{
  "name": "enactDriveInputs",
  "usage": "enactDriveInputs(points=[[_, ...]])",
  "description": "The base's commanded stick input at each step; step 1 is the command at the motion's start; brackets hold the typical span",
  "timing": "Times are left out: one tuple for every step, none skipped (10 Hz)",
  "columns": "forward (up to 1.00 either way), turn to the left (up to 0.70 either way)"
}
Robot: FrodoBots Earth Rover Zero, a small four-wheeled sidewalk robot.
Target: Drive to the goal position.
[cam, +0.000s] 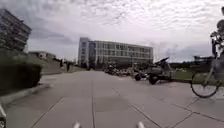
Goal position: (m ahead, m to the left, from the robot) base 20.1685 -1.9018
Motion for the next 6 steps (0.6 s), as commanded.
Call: enactDriveInputs(points=[[0.70,0.14],[0.70,0.14],[0.70,0.14],[0.70,0.14],[0.70,0.14],[0.70,0.14]])
